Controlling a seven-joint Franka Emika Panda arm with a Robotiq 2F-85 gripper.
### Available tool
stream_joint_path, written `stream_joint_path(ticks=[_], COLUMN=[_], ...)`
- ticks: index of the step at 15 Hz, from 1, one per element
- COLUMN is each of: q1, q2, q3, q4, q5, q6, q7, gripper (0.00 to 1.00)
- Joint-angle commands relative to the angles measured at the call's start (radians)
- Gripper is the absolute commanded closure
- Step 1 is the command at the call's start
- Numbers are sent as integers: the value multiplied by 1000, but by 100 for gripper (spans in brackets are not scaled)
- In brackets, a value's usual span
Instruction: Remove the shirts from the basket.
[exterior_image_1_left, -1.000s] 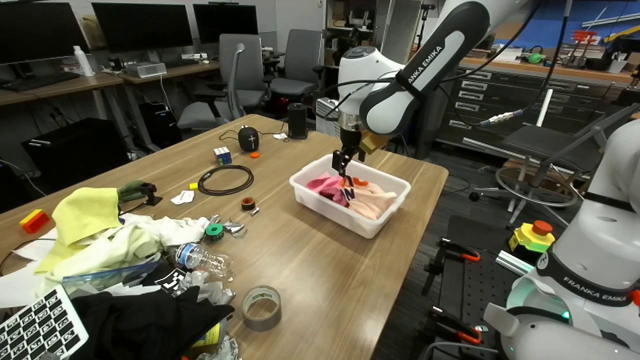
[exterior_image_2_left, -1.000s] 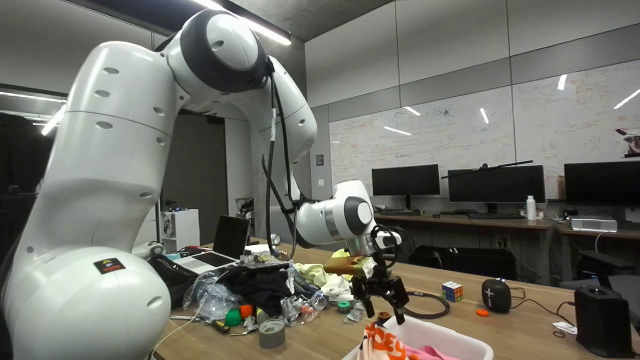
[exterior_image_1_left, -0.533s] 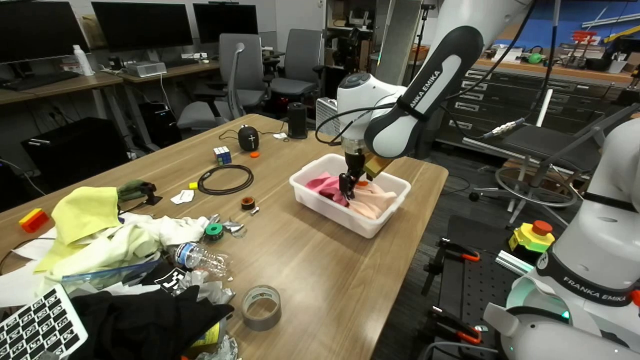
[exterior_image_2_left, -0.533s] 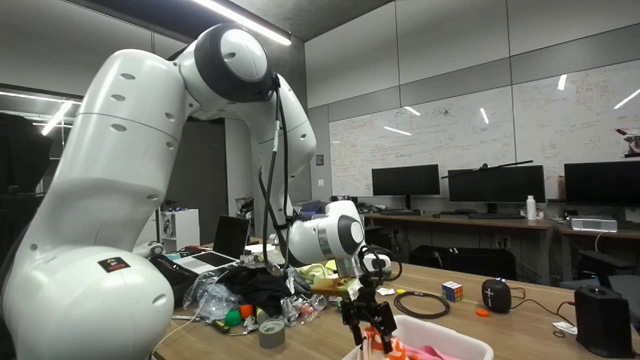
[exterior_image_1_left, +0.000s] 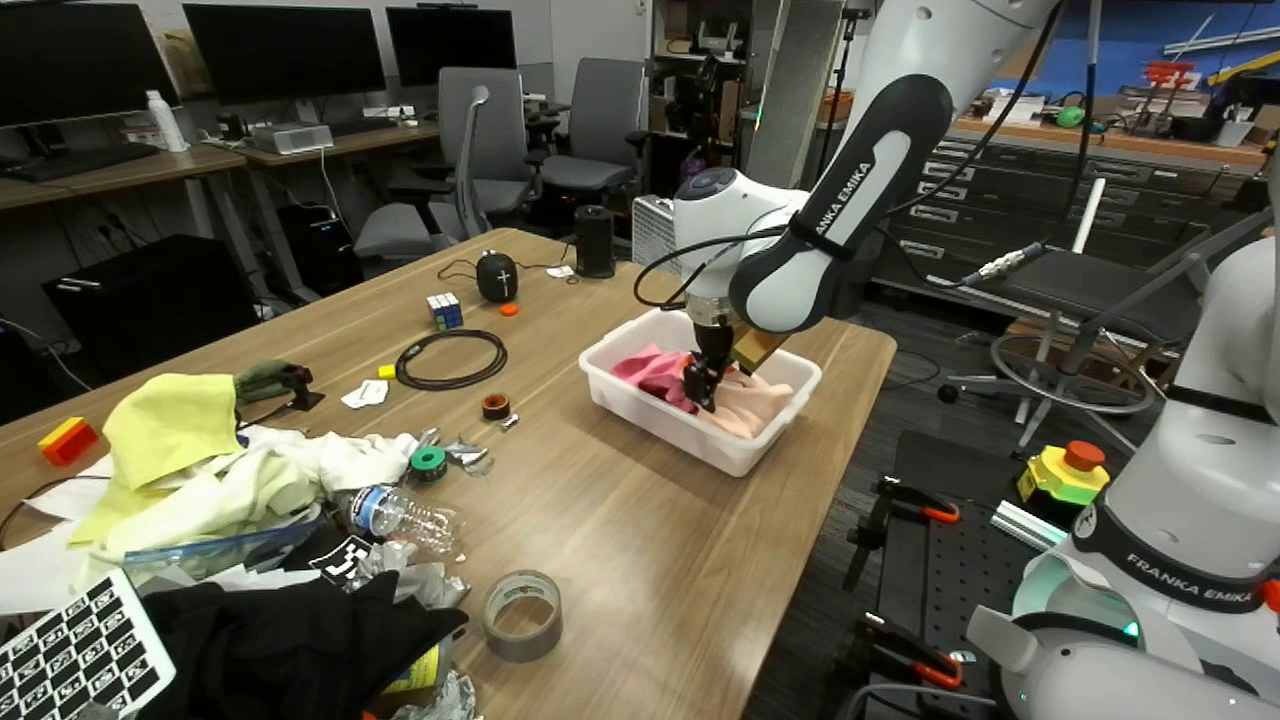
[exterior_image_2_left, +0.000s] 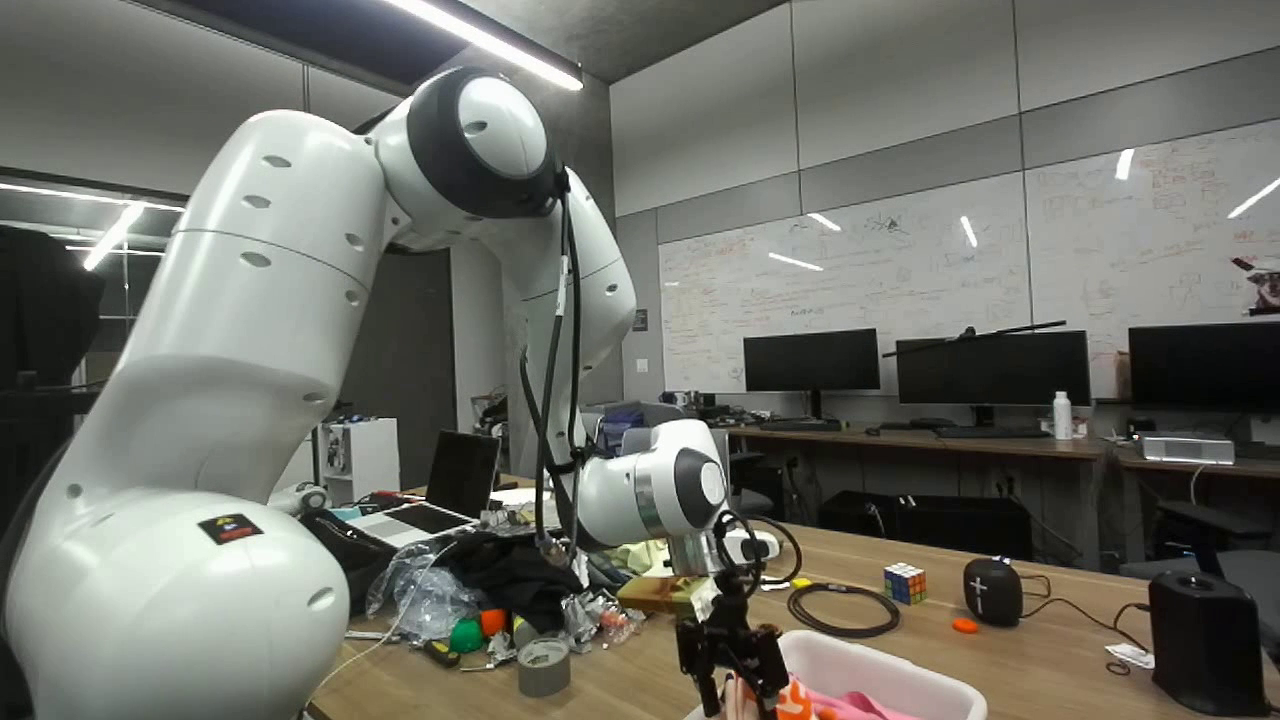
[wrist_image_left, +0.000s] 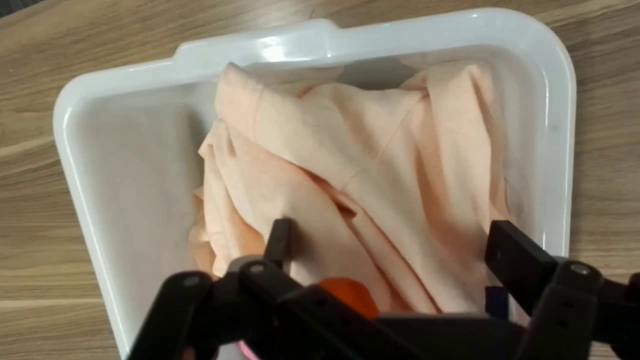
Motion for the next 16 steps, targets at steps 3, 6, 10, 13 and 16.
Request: stream_joint_path(ticks=[3,6,10,13,16], q1=[17,4,5,16,33], q2=[0,8,17,28,39], q3=[-11,4,-2,-19,-43], q4=[21,29,27,32,36], q5=[27,71,91,68,27], q6=[-11,5,29,30,38], q7=[-19,-56,-63,-43,-19], gripper=[0,0,0,0,9])
